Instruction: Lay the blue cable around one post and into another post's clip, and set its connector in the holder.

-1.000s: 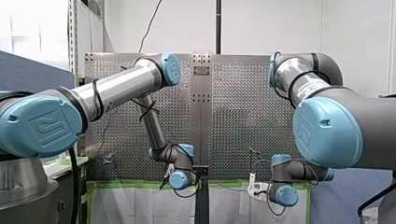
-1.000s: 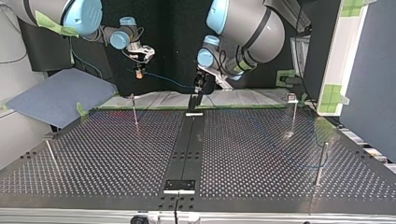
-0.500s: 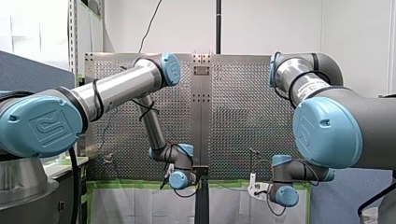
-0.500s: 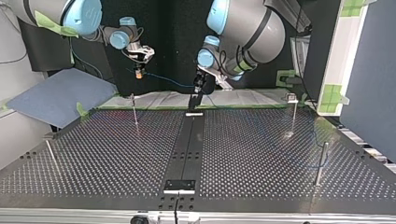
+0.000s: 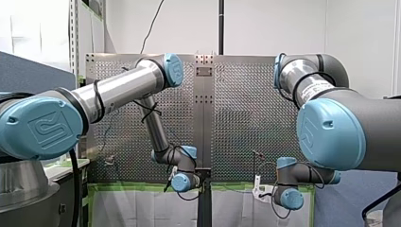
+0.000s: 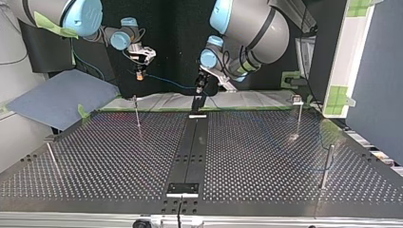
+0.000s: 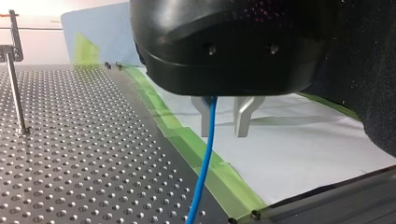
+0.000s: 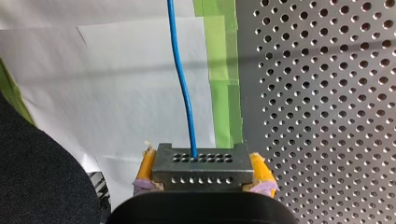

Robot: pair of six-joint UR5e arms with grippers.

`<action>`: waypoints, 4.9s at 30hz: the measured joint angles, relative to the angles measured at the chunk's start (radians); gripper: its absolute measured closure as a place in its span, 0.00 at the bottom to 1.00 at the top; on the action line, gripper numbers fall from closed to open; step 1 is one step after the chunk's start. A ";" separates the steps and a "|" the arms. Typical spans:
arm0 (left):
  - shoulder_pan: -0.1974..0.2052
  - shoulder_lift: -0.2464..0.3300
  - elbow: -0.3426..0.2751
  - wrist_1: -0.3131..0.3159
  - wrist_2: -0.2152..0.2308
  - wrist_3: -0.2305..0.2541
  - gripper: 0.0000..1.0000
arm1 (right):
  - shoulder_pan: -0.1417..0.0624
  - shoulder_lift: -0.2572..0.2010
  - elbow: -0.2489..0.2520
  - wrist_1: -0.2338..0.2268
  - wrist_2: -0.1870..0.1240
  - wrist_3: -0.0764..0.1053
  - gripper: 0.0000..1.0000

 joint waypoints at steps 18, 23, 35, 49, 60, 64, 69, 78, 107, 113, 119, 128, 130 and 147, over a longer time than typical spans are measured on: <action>-0.003 0.000 0.003 -0.001 0.014 0.000 0.93 | -0.013 0.002 0.000 -0.006 0.000 0.001 1.00; -0.005 0.000 0.013 -0.002 0.036 0.000 0.90 | -0.016 0.004 0.000 -0.007 0.001 0.001 1.00; -0.007 0.001 0.019 -0.004 0.060 0.000 0.90 | -0.030 0.004 0.000 -0.007 0.008 0.001 1.00; -0.009 0.001 0.019 -0.004 0.082 0.000 0.73 | -0.035 0.006 0.000 -0.012 0.008 0.001 1.00; -0.010 0.001 0.020 -0.004 0.077 0.000 0.75 | -0.037 0.008 0.000 -0.015 0.008 0.001 1.00; -0.011 0.001 0.020 -0.005 0.079 0.000 0.89 | -0.037 0.009 -0.001 -0.015 0.008 0.001 1.00; -0.012 0.001 0.020 -0.009 0.081 0.000 0.95 | -0.039 0.009 -0.001 -0.015 0.010 0.001 1.00; -0.013 0.001 0.020 -0.021 0.084 0.001 0.98 | -0.039 0.011 -0.001 -0.016 0.011 0.001 1.00; -0.081 0.107 0.020 -0.146 0.141 0.003 0.98 | -0.052 -0.014 0.006 0.022 0.090 -0.055 1.00; -0.104 0.114 0.019 -0.155 0.129 0.003 0.98 | -0.068 -0.066 0.047 0.027 0.095 -0.055 1.00; -0.139 0.115 0.020 -0.162 0.110 0.003 0.98 | -0.086 -0.126 0.081 0.043 0.094 -0.044 1.00; -0.183 0.116 0.027 -0.164 0.075 -0.001 0.98 | -0.121 -0.209 0.117 0.052 0.088 -0.026 1.00; -0.188 0.116 0.035 -0.169 0.063 -0.005 0.98 | -0.131 -0.226 0.119 0.051 0.086 -0.023 1.00; -0.201 0.116 0.099 -0.180 0.004 -0.101 0.98 | -0.263 -0.294 0.114 0.009 -0.044 0.040 1.00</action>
